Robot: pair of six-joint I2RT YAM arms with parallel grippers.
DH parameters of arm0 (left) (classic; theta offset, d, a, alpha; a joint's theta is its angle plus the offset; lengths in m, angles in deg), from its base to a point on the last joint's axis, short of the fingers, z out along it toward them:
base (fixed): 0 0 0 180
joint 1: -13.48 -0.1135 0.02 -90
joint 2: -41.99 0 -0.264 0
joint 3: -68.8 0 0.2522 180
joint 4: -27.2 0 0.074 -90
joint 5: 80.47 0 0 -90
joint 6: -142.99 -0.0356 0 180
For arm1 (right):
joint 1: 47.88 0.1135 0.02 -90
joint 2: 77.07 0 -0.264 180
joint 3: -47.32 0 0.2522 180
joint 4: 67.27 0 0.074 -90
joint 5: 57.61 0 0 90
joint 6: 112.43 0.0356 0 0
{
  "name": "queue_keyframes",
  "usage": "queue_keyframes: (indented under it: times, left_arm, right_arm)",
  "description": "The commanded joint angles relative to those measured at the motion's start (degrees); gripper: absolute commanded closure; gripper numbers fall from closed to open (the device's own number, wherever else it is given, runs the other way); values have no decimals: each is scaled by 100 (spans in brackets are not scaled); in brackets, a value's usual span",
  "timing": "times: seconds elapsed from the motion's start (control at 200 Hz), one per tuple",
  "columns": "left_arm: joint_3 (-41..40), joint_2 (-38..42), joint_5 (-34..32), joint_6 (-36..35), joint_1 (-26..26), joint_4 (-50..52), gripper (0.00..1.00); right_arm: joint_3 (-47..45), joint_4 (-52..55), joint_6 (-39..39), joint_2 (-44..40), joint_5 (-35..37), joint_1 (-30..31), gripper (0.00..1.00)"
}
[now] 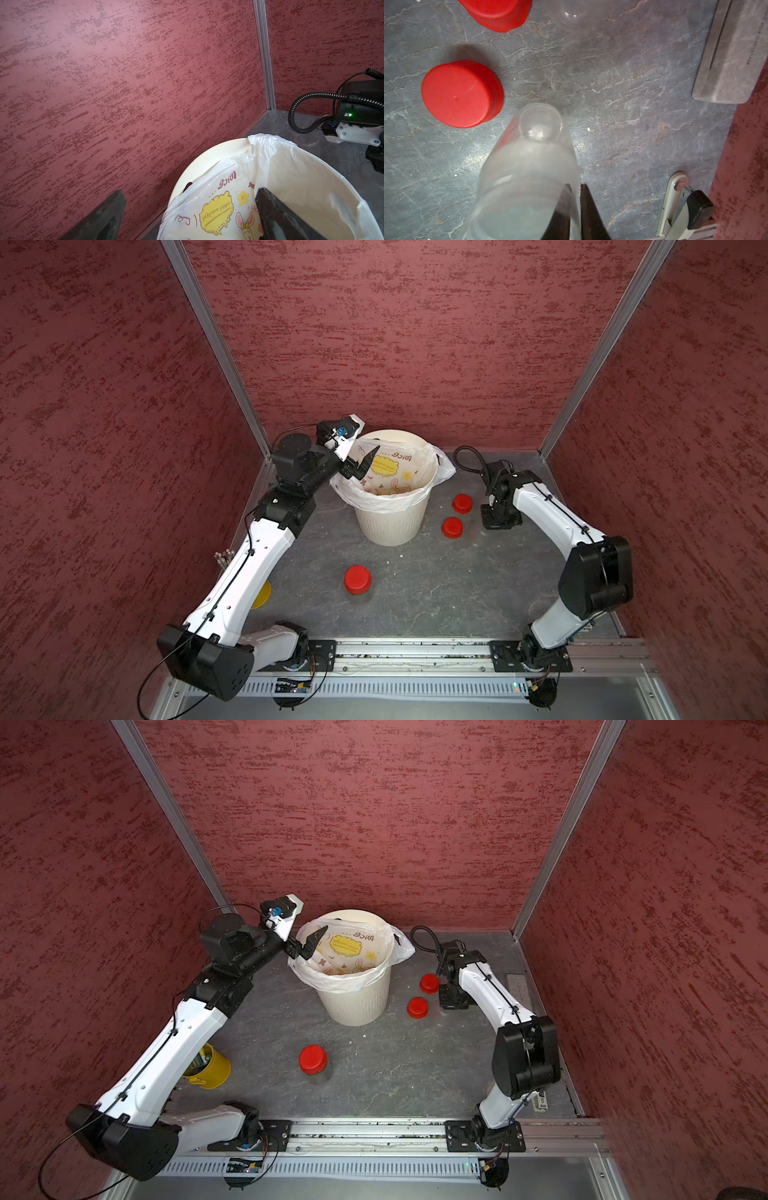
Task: Empty moldy tea leaves from jars
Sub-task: Place the jar at the center of the board.
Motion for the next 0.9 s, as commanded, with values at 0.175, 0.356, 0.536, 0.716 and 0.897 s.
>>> queue_keyframes:
  times: [0.175,0.356,0.536,0.716,0.897]
  left_arm:
    - [-34,56,75,24,-14,97,0]
    - [-41,21,80,0,-14,99,0]
    - [-116,60,92,-41,-22,-40,0]
    - [-258,157,224,-52,-23,-238,0]
    - [-282,227,273,28,-45,-325,0]
  right_arm:
    - [157,-102,41,6,71,-33,75]
    - [269,-119,52,-223,-5,-35,57]
    - [462,-235,35,-620,-267,-31,37]
    - [490,-685,-74,-1093,-734,-30,24]
    - [337,-1423,-81,-1677,-1367,-34,2]
